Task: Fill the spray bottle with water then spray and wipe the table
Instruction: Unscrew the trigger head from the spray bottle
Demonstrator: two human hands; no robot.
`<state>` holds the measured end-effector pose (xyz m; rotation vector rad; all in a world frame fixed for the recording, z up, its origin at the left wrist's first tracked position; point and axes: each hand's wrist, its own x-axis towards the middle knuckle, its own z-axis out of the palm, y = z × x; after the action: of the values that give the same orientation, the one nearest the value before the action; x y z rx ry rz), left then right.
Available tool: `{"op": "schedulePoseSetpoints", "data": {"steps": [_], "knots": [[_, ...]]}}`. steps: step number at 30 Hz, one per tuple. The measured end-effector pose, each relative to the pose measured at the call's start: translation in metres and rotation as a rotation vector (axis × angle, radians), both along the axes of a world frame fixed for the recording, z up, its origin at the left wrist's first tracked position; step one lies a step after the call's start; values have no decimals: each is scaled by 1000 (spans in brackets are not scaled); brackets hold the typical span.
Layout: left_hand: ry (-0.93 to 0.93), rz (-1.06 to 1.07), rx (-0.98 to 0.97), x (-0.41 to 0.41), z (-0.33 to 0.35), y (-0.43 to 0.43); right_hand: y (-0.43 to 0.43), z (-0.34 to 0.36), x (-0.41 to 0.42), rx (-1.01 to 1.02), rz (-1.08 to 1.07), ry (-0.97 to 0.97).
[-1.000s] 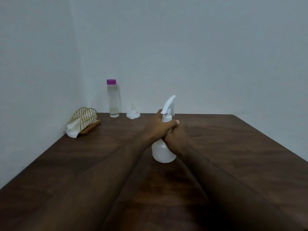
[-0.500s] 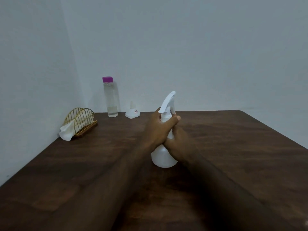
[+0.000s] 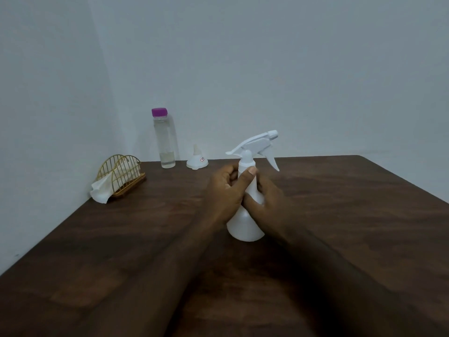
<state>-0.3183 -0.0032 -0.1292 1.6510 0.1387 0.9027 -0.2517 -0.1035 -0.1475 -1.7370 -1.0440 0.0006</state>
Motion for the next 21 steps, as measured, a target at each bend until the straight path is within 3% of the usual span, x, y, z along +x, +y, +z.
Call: {"op": "schedulePoseSetpoints", "data": {"steps": [3, 9, 21], "knots": [[-24, 92, 10, 3, 0, -3, 2, 0, -3, 1, 12, 0], [39, -108, -34, -4, 10, 13, 3, 2, 0, 20, 65, 78], [-82, 208, -13, 0, 2, -14, 11, -3, -6, 63, -52, -6]]}}
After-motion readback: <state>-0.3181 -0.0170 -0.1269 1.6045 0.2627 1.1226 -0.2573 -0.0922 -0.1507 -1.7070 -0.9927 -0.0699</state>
